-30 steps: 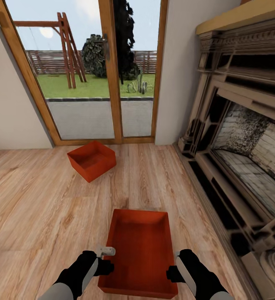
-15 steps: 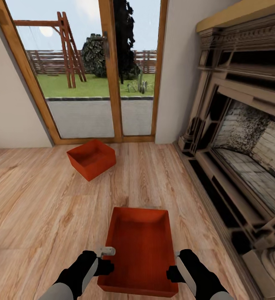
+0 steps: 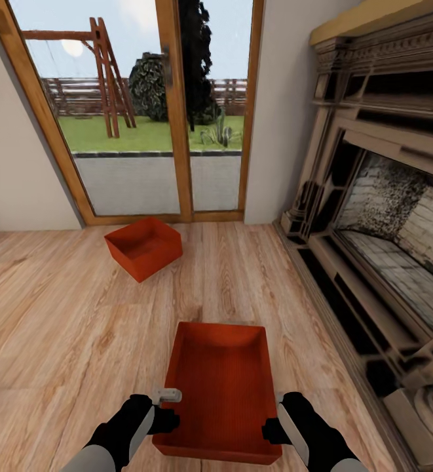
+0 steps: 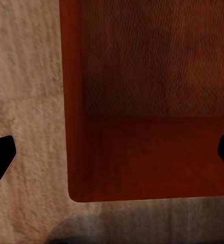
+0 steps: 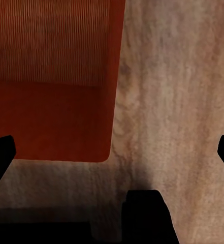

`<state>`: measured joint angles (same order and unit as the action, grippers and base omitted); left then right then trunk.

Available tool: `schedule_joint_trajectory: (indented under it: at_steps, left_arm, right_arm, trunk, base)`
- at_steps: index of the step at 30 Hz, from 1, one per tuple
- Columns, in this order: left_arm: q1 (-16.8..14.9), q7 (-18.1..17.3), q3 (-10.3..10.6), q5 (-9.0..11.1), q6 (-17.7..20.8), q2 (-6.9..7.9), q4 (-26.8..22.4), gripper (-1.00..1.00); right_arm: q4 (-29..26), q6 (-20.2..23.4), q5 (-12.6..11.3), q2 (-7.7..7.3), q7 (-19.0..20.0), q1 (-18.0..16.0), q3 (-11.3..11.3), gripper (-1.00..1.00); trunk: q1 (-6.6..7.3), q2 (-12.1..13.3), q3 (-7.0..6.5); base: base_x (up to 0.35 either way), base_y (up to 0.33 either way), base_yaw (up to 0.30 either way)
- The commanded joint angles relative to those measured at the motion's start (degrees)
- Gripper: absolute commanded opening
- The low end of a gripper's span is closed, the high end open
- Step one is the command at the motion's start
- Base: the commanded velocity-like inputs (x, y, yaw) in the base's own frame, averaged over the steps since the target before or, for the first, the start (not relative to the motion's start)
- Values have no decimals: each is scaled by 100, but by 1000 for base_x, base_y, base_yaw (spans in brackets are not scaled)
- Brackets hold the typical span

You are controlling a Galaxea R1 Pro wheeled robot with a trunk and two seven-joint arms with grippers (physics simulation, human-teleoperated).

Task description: Move the two storage containers from the living room to the garage. In the garage, place one container on the floor and stack the other container on top of it (either order is fine).

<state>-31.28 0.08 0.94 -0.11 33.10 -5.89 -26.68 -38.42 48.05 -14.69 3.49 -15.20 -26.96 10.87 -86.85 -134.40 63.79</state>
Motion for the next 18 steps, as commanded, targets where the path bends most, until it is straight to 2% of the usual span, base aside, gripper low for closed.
schedule_joint_trajectory:
  at_steps: [1,18]
  left_arm:
    - [-1,1,10,-1,30,1,-9,100]
    - [2,-17,6,18,30,6,-11,100]
  right_arm:
    - [-6,15,-60,-2,-54,-3,21,100]
    - [-1,12,-60,0,-54,-1,21,100]
  trunk:
    - [1,-2,5]
    - [1,-2,5]
  base:
    - [0,0,0]
    - [0,0,0]
